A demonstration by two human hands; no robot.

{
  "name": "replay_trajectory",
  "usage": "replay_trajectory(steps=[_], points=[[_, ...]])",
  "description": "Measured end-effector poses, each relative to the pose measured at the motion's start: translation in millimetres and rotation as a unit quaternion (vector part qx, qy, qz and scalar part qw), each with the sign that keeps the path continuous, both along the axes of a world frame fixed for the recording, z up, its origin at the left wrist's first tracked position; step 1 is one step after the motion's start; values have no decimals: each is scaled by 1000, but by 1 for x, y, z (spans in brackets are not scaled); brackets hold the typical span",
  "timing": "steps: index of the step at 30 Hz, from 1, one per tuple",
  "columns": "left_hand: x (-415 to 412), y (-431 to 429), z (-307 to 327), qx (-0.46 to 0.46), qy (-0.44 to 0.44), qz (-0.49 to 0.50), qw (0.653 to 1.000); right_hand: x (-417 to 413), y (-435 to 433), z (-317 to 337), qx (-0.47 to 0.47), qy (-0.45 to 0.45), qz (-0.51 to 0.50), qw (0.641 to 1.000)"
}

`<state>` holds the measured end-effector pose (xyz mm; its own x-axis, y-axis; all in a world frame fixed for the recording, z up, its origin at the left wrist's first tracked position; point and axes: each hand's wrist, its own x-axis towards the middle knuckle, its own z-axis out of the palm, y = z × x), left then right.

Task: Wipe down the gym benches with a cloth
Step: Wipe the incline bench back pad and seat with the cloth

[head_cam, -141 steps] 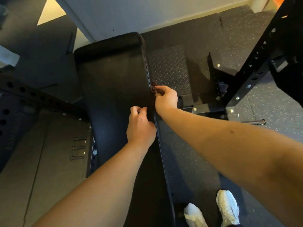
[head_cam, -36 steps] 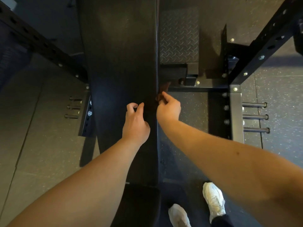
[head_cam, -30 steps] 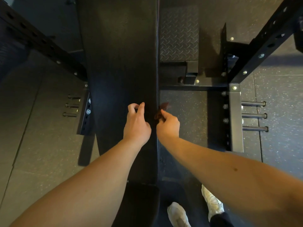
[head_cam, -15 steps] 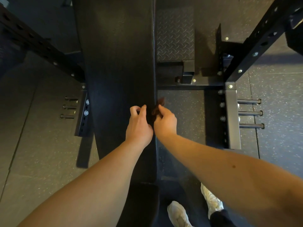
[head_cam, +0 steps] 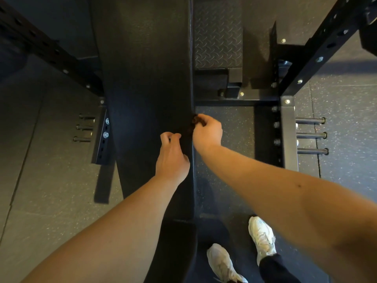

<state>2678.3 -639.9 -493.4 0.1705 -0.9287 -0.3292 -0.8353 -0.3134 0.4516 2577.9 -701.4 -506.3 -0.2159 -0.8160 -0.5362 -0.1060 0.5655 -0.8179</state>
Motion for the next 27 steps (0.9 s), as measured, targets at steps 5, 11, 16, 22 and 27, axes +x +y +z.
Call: replay_trajectory(steps=[5,11,16,22,27], points=[[1,1,2,5,-8,13,1000,-9,64,-31,22,40,124,991],[-5,5,8,4,34,-18,999,-48,49,-25,184,-170,-24,968],[-19,7,10,56,106,-75,990,-59,49,-22,196,-210,-37,957],[-36,13,8,124,142,-34,982,-61,57,-21,192,-253,-20,948],[-36,14,7,99,71,18,992,-66,70,-34,167,-186,31,968]])
